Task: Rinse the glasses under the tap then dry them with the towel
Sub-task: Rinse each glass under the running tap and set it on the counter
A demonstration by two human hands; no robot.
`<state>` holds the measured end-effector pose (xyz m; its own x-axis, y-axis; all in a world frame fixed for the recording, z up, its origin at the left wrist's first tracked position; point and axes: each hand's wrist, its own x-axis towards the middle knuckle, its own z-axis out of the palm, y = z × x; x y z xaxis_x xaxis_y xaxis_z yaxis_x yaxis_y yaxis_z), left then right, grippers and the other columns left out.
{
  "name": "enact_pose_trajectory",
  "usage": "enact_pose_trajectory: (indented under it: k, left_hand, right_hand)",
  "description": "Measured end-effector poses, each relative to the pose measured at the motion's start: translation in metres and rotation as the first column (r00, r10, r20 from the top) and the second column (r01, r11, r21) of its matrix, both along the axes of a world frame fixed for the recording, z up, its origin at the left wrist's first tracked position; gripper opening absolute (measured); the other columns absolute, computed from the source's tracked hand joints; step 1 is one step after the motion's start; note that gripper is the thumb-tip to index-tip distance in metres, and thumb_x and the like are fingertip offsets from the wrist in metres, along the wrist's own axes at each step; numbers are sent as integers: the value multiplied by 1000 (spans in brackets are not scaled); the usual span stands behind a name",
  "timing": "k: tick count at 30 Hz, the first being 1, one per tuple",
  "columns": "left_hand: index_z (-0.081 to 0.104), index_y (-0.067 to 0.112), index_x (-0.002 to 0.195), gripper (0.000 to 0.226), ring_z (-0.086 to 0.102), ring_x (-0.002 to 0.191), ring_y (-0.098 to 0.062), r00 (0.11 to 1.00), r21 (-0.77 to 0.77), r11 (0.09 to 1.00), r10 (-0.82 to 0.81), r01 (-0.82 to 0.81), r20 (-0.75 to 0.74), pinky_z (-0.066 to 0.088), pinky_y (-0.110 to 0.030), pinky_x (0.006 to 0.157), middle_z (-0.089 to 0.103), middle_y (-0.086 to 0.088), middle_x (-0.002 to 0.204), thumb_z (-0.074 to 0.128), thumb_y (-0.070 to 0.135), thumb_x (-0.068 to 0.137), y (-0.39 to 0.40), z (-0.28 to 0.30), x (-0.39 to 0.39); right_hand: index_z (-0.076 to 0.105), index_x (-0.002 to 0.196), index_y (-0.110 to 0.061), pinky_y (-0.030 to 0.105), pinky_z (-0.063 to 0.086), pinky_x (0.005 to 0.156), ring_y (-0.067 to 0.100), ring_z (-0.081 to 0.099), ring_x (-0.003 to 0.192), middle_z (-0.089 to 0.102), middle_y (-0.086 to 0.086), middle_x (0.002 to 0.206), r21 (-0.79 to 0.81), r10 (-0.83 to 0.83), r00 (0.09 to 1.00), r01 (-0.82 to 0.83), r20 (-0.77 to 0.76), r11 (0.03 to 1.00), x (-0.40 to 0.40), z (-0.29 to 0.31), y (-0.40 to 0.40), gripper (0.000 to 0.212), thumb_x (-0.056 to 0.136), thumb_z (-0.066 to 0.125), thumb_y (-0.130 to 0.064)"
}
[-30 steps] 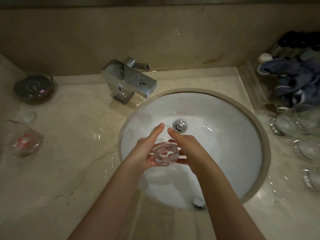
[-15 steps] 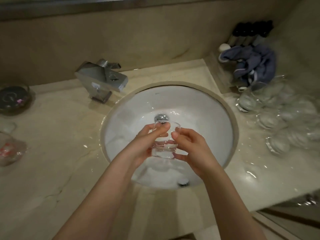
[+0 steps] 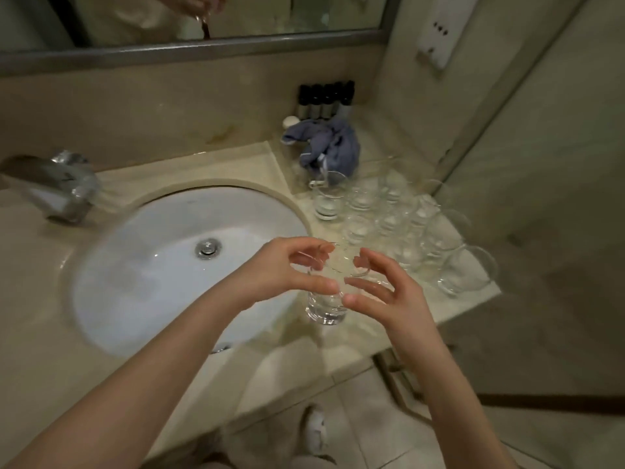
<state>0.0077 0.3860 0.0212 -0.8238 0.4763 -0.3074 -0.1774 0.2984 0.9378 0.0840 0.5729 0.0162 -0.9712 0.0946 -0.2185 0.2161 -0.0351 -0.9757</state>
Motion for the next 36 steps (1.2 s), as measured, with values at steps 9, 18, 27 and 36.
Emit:
enact_pose_trajectory:
  k: [9, 18, 27, 36]
  left_hand:
    - [56, 18, 132, 81, 58, 109, -7, 946, -214, 960, -228, 179, -230, 51, -18, 90, 61, 9, 111, 93, 17, 60, 111, 5, 10]
    - [57, 10, 131, 82, 58, 111, -22, 850, -460, 877, -346, 143, -396, 44, -32, 96, 63, -7, 120, 93, 26, 59, 170, -13, 1]
    - [52, 29, 136, 88, 40, 125, -14, 759, -721, 692, -489, 38, -430, 25, -32, 96, 47, 6, 127, 87, 49, 57, 194, -23, -17]
    - [52, 34, 135, 88, 38, 123, -14, 748, -793, 609, -535, 18, -394, 21, -30, 90, 43, 7, 123, 86, 53, 56, 198, -29, -25]
  right_hand:
    - [41, 133, -41, 15, 52, 87, 5, 58, 103, 53, -14, 117, 545, 151, 985, -85, -78, 834, 13, 1, 112, 93, 60, 91, -12]
    - [50, 135, -7, 30, 41, 97, 25, 50, 116, 52, 9, 126, 854, 298, 955, -144, -14, 500, -15, -20, 160, 87, 59, 91, -21]
    - [49, 126, -8, 37, 37, 96, 26, 39, 114, 52, 5, 124, 945, 329, 941, -176, 79, 275, -39, -33, 176, 90, 53, 91, -42]
    - [48, 120, -7, 39, 39, 95, 25, 38, 113, 47, 7, 120, 947, 384, 907, -261, 174, 189, -51, -35, 173, 87, 54, 90, -44]
